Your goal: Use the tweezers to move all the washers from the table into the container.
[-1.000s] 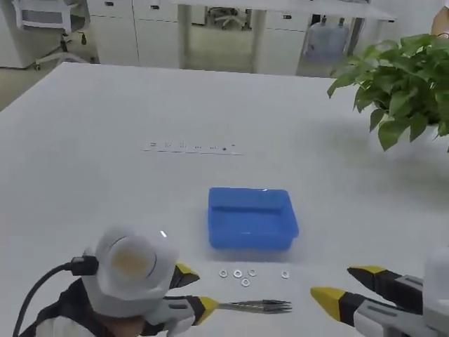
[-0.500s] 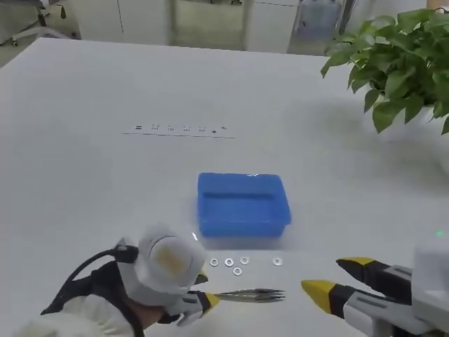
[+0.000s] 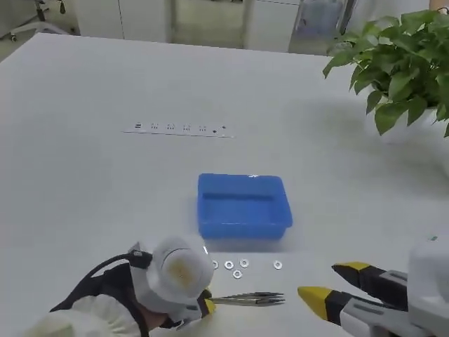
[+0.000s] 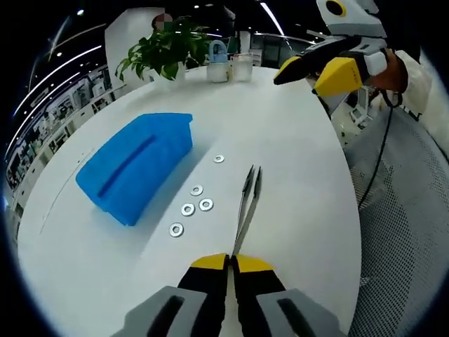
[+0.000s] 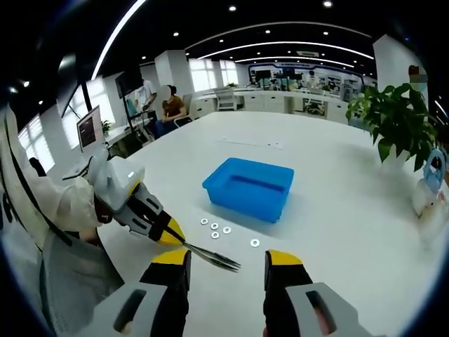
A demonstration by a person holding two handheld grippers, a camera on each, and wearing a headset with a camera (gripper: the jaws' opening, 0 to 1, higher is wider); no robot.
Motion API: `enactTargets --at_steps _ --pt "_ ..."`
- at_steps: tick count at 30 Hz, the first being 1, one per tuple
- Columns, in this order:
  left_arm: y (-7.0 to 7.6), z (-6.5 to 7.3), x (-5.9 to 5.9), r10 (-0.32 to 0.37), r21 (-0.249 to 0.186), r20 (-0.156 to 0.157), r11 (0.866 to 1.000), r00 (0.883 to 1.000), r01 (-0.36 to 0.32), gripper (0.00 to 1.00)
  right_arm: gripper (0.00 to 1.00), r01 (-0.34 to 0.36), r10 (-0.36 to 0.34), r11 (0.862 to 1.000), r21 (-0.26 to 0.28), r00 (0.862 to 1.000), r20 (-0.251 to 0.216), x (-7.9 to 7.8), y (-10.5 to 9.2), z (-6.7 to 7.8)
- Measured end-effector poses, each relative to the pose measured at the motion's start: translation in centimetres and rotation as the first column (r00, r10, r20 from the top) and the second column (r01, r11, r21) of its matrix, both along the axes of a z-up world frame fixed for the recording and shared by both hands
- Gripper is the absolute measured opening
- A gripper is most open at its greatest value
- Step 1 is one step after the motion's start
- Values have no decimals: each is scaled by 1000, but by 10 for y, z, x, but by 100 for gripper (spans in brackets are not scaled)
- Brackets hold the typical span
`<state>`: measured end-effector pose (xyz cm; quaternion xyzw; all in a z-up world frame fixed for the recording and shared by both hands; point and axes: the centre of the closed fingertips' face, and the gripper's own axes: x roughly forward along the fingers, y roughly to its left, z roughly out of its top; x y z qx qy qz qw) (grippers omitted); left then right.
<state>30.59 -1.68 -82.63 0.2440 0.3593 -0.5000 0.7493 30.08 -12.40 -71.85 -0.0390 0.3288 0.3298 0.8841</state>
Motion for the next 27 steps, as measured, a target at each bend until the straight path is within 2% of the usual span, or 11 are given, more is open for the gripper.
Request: enactTargets --at_steps 3,6,11,12,14,15,16,17,21,24,27 --pt "-1 -1 -3 -13 3 -3 1000 1000 13 0 39 -17 17 1000 -5 1000 2 0 6 -2" --pt "-1 0 -5 -48 32 26 998 998 48 0 39 -40 40 999 -9 999 -3 -2 13 -6" --pt "0 13 -7 -37 13 20 999 999 37 0 38 -80 80 997 -18 997 -9 -4 24 -11" --pt "0 17 -7 -32 1 16 999 999 32 0 38 -93 93 995 -23 996 -10 -4 27 -14" --pt "-1 26 -10 -10 -37 -13 999 1000 10 0 37 -117 116 992 -38 993 -16 -4 32 -20" --pt "-2 28 -11 -6 -46 -15 999 1000 5 0 37 -130 129 991 -42 991 -26 -5 34 -24" --pt "-4 37 -12 9 -85 -28 996 1000 -12 0 37 -152 149 987 -57 988 -50 -6 38 -34" --pt "-3 40 -13 11 -89 -32 996 999 -14 0 37 -162 159 985 -65 986 -48 -6 40 -37" --pt "-5 62 -12 35 -121 -8 992 999 -35 0 36 -220 216 972 -79 975 -50 -7 55 -43" --pt "-7 77 -11 47 -155 2 987 999 -46 0 35 -280 281 947 -155 960 -18 -4 62 -45" --pt "-10 90 -10 53 -175 28 983 998 -48 0 33 -301 302 941 -155 953 -14 -2 73 -46"
